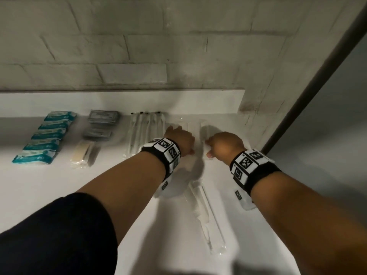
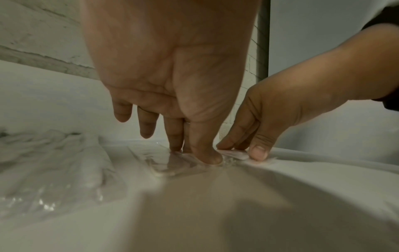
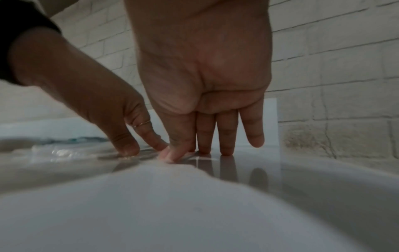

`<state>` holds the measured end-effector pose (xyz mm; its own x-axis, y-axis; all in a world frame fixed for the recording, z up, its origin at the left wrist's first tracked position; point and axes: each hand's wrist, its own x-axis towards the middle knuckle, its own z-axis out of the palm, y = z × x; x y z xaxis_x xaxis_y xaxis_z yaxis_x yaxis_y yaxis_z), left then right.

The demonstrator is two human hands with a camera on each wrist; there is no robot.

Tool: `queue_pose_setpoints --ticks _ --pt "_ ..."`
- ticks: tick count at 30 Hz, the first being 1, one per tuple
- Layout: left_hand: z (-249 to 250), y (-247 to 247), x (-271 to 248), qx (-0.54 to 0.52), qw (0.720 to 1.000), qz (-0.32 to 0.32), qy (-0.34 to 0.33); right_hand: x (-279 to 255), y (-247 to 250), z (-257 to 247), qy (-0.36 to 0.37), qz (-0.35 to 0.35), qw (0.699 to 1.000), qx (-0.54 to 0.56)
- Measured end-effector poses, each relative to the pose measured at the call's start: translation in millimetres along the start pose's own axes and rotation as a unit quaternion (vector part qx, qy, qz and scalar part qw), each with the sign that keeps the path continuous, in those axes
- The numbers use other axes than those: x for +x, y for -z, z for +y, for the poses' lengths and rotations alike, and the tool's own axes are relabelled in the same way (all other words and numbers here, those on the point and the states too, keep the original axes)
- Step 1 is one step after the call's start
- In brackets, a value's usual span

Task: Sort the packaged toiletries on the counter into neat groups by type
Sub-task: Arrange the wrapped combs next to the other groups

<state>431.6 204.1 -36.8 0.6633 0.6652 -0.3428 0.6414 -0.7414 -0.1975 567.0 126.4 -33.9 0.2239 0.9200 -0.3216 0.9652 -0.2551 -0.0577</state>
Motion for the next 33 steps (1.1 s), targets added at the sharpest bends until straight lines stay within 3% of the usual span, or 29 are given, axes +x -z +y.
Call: queue_pose_setpoints --ticks 4,5,7,10,14,21,24,27,30,31,33 --pt "0.5 -2.0 -0.3 -0.003 1.000 -0.005 0.000 -37.3 9.5 -9.0 0.014 0.068 0.993 0.097" --pt "0.1 -1.8 0.1 -0.007 1.000 -0.005 0.000 -49.6 11.0 -16.2 0.029 0.049 0.992 0.113" --pt "-0.1 -2.0 -0.1 -0.008 1.000 -0.008 -0.001 -72.3 7.1 -35.4 0.066 -0.052 0.991 0.105" --pt "-0.6 -2.1 -0.8 -0.005 1.000 -0.012 0.000 -87.6 -8.3 -60.0 0.089 -0.146 0.985 -0.001" --pt "-1.5 -2.8 -4.4 -0.017 1.000 -0.004 -0.003 -80.9 -14.2 -66.3 0.064 -0.161 0.985 0.005" --pt "-0.6 -1.2 -5.8 -0.012 1.000 -0.008 -0.008 -68.6 -9.3 -44.8 -0.033 -0.178 0.969 0.168" --pt "-1.1 -2.3 -6.1 -0.020 1.000 -0.004 -0.010 -56.4 1.1 -17.6 -0.066 -0.154 0.937 0.305" --pt "-1.4 -3.2 -6.3 -0.021 1.000 0.000 -0.007 -43.3 14.2 11.1 -0.015 -0.050 0.925 0.376" --pt "-0.1 -2.8 -5.6 -0.020 1.000 -0.008 -0.002 -42.6 17.6 21.8 -0.029 0.106 0.966 0.233" --pt "0.4 -2.1 -5.4 -0.019 1.000 -0.011 0.000 -46.0 14.9 20.5 -0.046 0.105 0.979 0.169" --pt "0.4 -1.8 -5.0 -0.016 1.000 -0.014 0.001 -56.8 6.3 7.9 -0.053 0.028 0.994 0.086"
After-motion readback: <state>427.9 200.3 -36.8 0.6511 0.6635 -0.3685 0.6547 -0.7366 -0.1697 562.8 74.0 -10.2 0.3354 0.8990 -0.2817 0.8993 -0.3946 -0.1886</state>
